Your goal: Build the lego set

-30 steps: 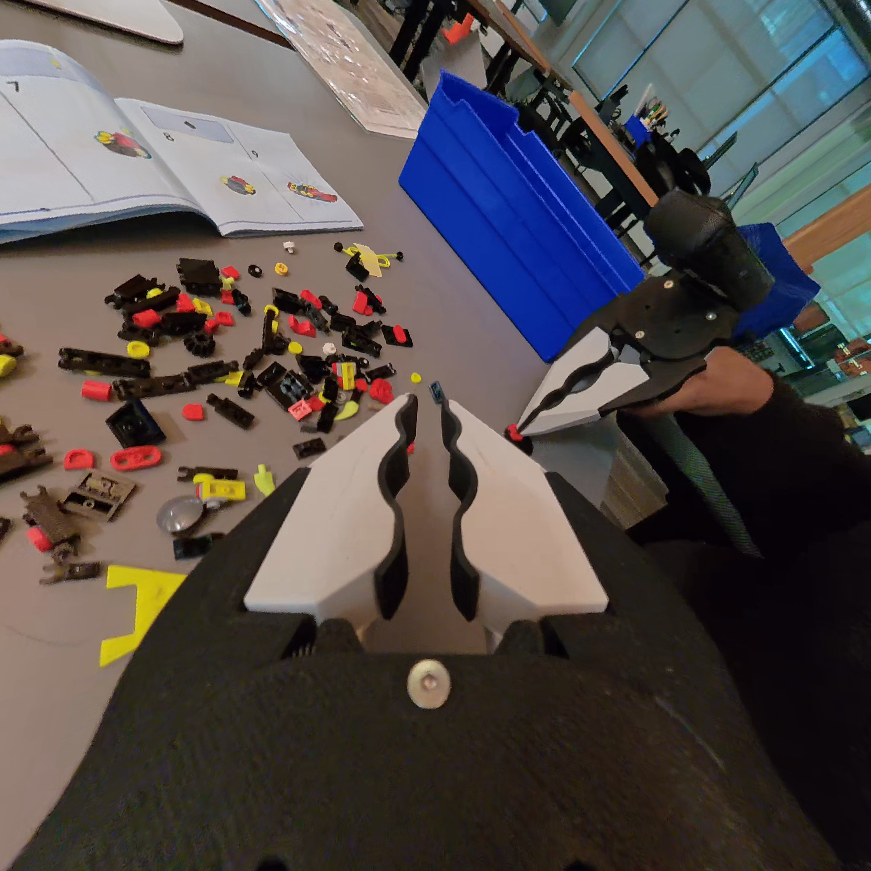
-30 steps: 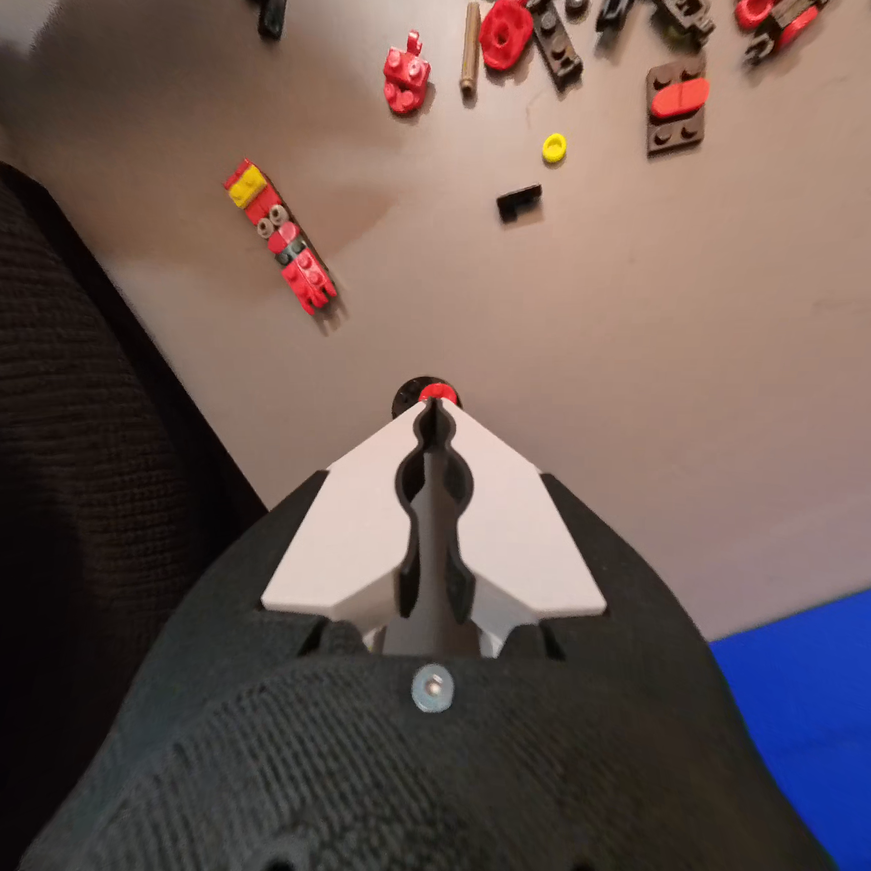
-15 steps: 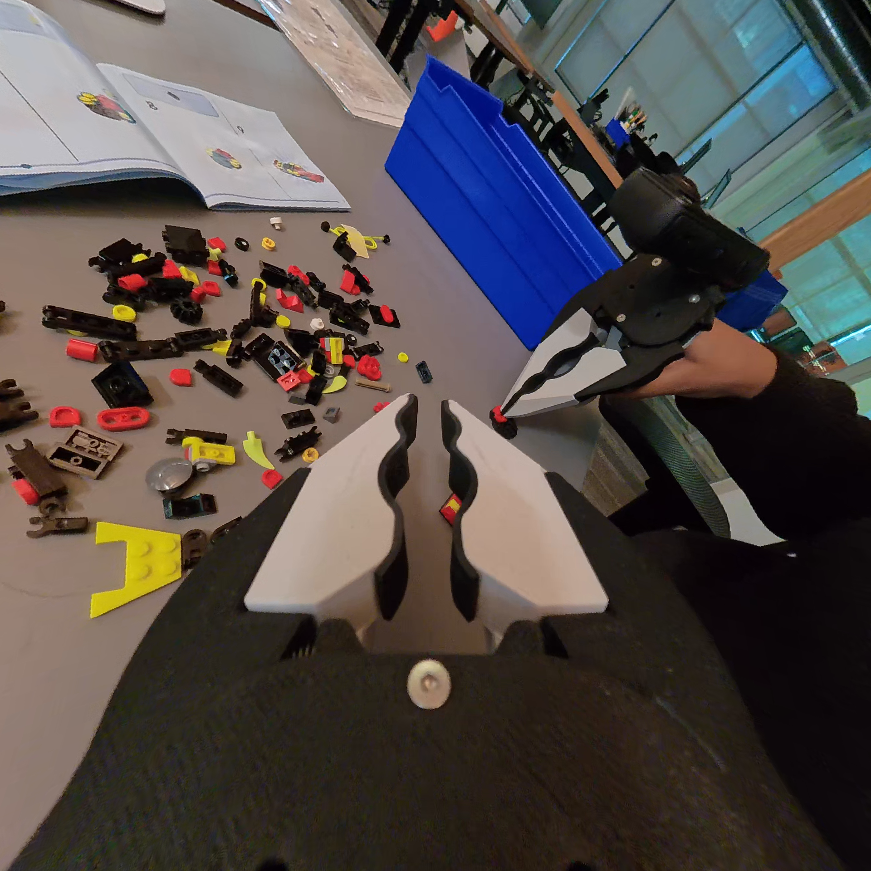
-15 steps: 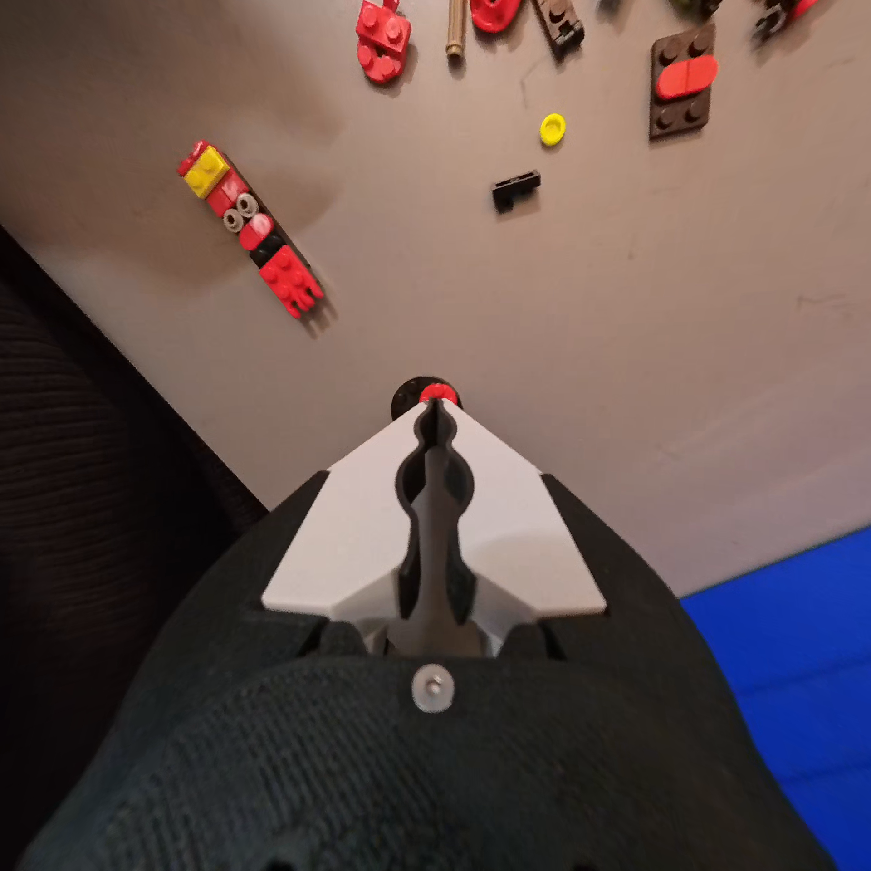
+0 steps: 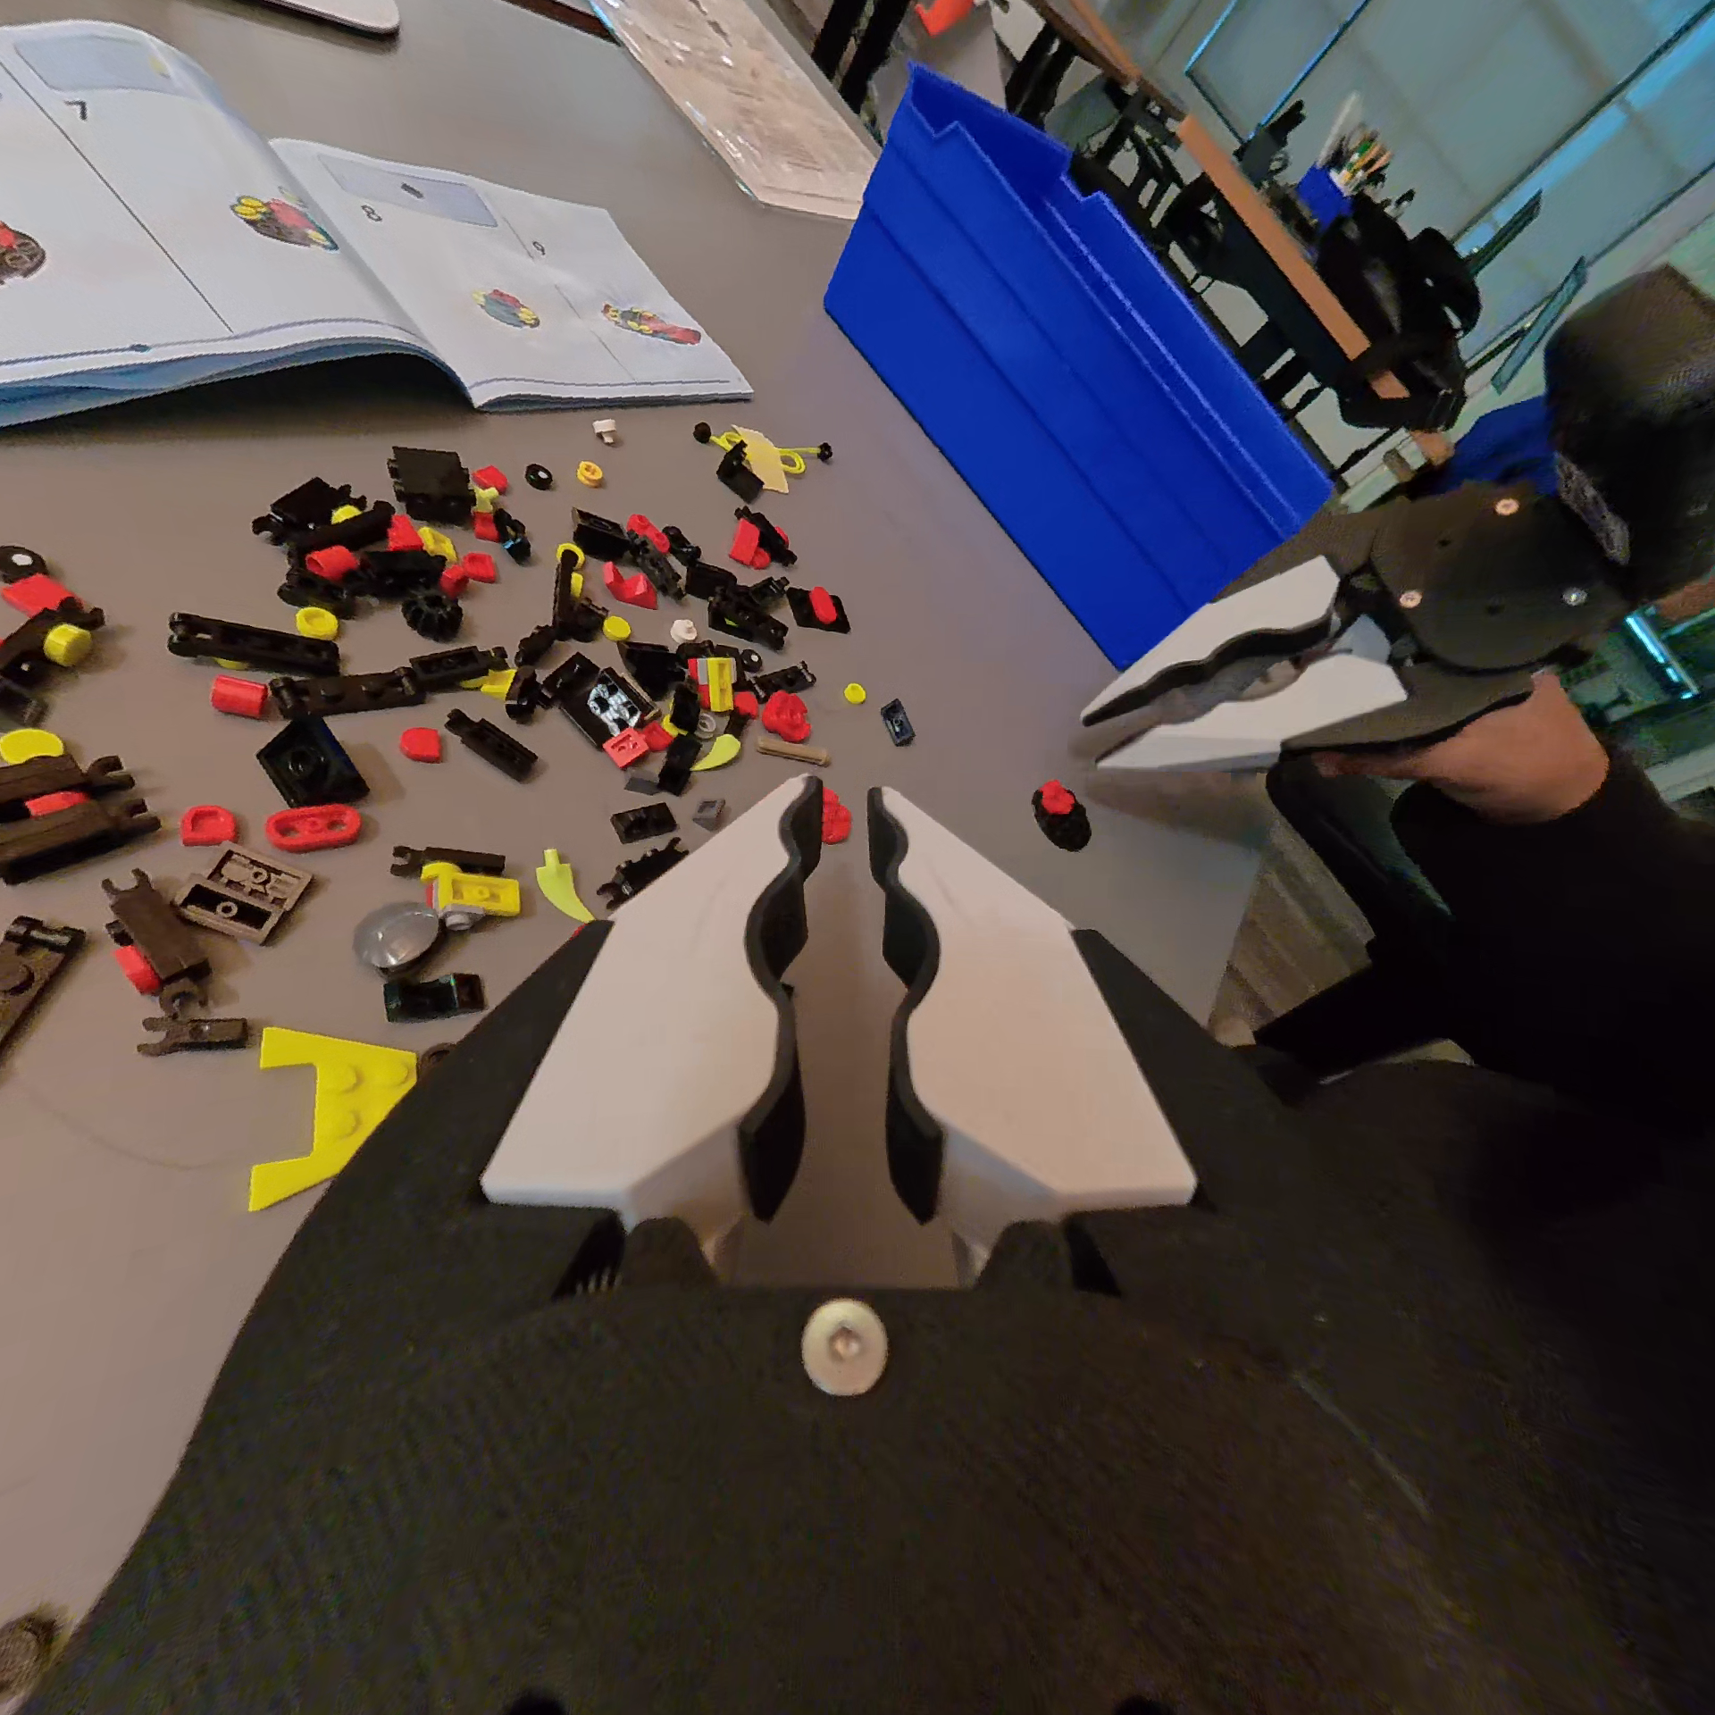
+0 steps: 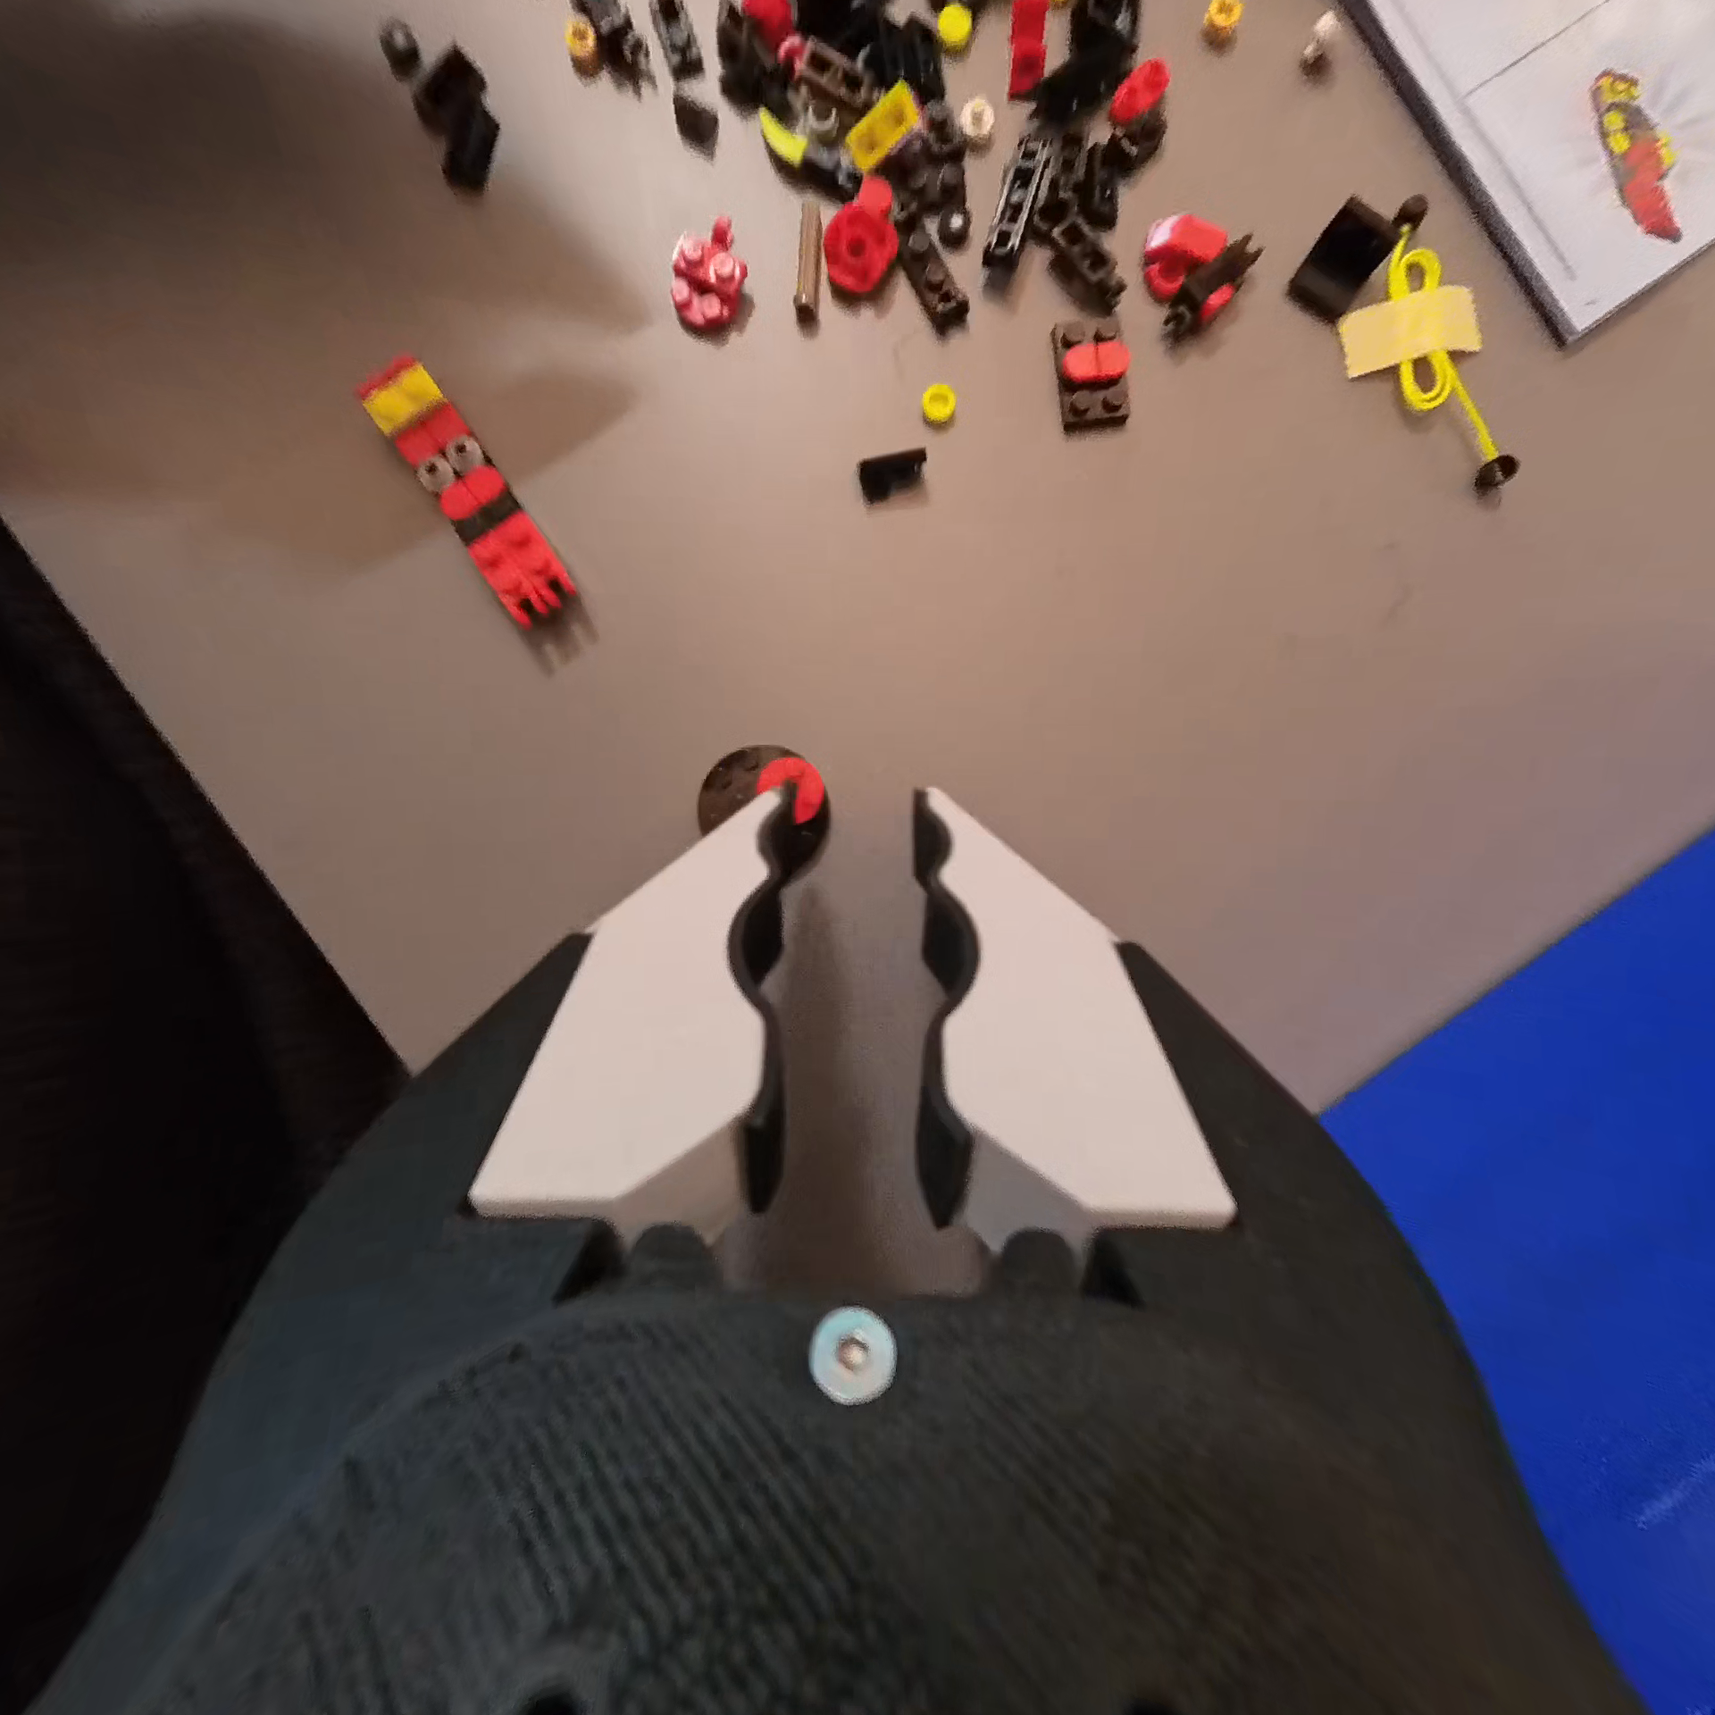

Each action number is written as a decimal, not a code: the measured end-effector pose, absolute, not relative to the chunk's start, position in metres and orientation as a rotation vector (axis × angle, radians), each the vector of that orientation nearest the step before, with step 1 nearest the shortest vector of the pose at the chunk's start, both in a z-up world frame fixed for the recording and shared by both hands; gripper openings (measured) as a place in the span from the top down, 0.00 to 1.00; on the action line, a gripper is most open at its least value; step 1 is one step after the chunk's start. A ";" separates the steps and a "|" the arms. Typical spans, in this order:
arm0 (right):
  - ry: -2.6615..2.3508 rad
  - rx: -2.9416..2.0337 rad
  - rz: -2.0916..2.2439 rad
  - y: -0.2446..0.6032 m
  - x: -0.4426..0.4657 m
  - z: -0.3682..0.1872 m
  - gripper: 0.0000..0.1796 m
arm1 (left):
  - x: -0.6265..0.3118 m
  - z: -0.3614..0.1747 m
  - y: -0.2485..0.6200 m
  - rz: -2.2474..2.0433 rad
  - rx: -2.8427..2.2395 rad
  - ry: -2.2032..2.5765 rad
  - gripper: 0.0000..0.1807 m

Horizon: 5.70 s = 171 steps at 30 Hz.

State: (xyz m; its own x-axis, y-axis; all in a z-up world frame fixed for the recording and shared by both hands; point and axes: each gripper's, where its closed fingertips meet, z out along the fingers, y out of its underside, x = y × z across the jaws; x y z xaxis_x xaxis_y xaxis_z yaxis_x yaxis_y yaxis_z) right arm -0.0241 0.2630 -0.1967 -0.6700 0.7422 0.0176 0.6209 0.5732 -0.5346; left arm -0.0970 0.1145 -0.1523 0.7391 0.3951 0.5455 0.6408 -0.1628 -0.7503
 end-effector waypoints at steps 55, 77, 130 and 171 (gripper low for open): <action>-2.639 -0.865 0.862 0.222 -0.043 -0.214 0.83 | -0.085 -0.165 0.129 -0.336 -1.846 -0.782 0.96; -2.734 -0.629 1.141 0.147 -0.016 -0.205 0.83 | -0.100 -0.153 0.121 -0.364 -1.722 -0.855 0.96; -2.736 -0.569 1.073 0.138 -0.021 -0.218 0.92 | -0.096 -0.151 0.124 -0.376 -1.713 -0.844 0.96; -1.730 -0.822 0.847 0.235 -0.130 -0.120 1.00 | -0.086 -0.155 0.120 -0.258 -1.820 -0.745 0.99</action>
State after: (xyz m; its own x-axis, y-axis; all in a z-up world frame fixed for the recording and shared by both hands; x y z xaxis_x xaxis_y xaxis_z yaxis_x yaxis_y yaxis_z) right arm -0.1299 0.2349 -0.1203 -0.2690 0.8368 0.4769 0.1363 0.5232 -0.8412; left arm -0.0862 0.1195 -0.1552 0.7787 0.3638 0.5112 0.6019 -0.2034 -0.7722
